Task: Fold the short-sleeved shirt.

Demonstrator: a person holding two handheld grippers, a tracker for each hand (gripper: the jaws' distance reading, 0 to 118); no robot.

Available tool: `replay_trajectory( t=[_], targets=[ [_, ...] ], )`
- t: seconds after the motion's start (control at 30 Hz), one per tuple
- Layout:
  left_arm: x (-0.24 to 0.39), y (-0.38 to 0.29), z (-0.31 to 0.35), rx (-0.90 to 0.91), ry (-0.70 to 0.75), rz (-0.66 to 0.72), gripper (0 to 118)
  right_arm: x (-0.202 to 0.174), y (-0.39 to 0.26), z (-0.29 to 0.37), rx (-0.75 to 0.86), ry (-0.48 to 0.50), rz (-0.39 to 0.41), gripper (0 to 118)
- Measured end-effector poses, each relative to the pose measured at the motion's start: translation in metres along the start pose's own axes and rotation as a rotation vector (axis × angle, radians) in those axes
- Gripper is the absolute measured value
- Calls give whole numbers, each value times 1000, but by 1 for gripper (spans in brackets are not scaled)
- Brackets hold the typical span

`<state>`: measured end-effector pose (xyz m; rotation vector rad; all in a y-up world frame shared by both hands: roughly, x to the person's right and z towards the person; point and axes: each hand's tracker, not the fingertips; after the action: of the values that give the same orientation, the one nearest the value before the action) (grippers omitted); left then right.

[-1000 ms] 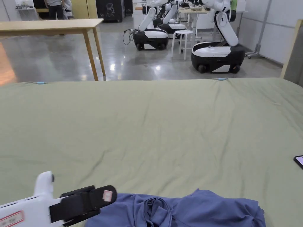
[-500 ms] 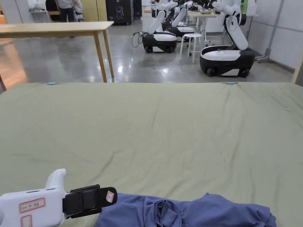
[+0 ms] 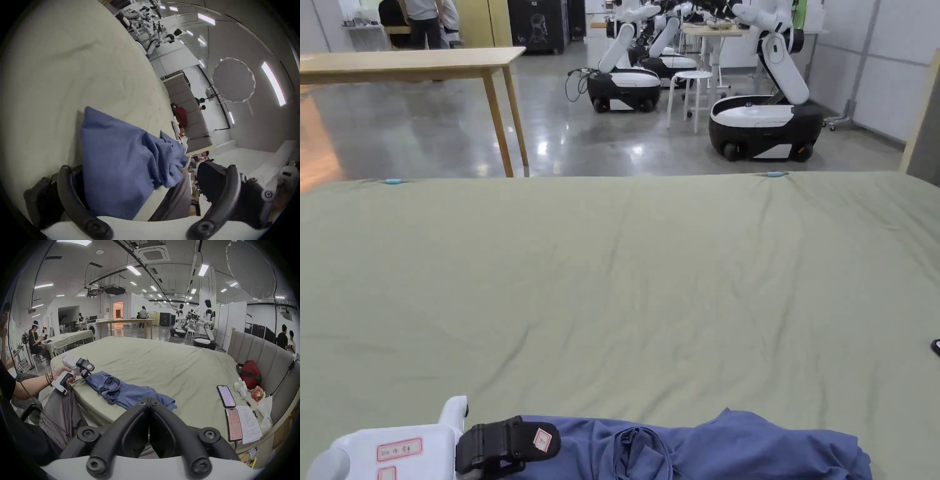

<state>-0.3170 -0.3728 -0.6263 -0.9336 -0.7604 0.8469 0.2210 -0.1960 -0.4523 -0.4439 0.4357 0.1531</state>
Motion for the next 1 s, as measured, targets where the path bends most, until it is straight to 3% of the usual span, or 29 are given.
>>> replay_trajectory(
  t=[0.07,0.13,0.17,0.2,0.23,0.5,0.83,1.0],
  targets=[
    [-6,5,3,27,-45,33,115,0,0,0,-1,2,-2,0],
    [-6,5,4,44,-73,36,96,0,0,-1,-4,6,-1,0],
    [-7,6,6,38,-48,28,74,0,0,-2,-7,5,1,0],
    [-6,7,5,46,-4,25,34,-1,0,-2,-9,3,5,0],
    [-5,7,4,45,80,18,19,-1,0,-3,-10,3,6,0],
    [8,8,9,70,92,-41,13,0,0,-2,-6,1,-1,0],
    [-13,13,121,283,147,48,12,-3,4,0,-4,-7,5,0],
    [-4,13,127,270,191,17,12,-4,6,-5,-6,3,18,0]
  ],
)
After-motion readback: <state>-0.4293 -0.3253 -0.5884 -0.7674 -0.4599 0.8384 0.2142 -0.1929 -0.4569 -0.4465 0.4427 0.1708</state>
